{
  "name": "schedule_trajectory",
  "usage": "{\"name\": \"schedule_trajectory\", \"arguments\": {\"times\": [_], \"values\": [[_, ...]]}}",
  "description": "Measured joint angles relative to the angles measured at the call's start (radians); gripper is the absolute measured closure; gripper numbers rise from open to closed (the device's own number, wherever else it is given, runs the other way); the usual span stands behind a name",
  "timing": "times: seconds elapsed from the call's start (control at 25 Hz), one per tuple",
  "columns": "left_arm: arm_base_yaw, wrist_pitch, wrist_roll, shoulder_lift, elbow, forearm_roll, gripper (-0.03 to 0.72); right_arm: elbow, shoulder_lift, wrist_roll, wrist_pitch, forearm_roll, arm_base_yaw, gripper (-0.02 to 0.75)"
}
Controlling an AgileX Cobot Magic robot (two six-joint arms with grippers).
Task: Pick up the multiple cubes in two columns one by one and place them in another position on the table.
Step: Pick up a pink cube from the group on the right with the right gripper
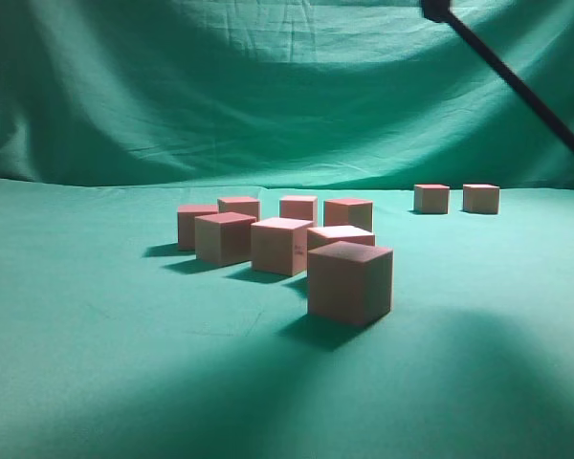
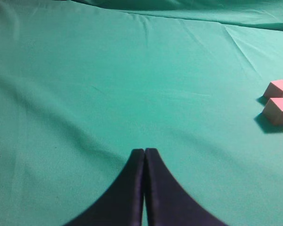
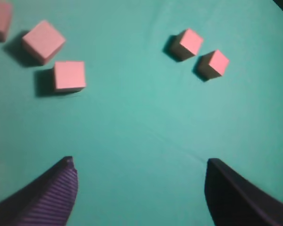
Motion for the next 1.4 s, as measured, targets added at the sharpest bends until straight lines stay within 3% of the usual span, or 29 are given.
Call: {"name": "schedule_trajectory", "arguments": {"times": [0.32, 0.44, 0.6, 1.04, 1.4], "values": [[0.000, 0.000, 0.000, 0.000, 0.000, 0.000, 0.688, 0.000, 0.023, 0.023, -0.120, 0.156, -0.319, 0.196], [0.000, 0.000, 0.000, 0.000, 0.000, 0.000, 0.688, -0.048, 0.073, -0.080, -0.147, 0.292, -0.439, 0.196], [0.000, 0.000, 0.000, 0.000, 0.000, 0.000, 0.688, -0.199, 0.196, -0.257, -0.100, 0.488, -0.536, 0.196], [0.000, 0.000, 0.000, 0.000, 0.000, 0.000, 0.688, -0.703, 0.588, -0.343, 0.076, 0.622, -0.551, 0.196], [0.000, 0.000, 0.000, 0.000, 0.000, 0.000, 0.688, -0.798, 0.734, -0.345, 0.008, 0.720, -0.551, 0.196]]}}
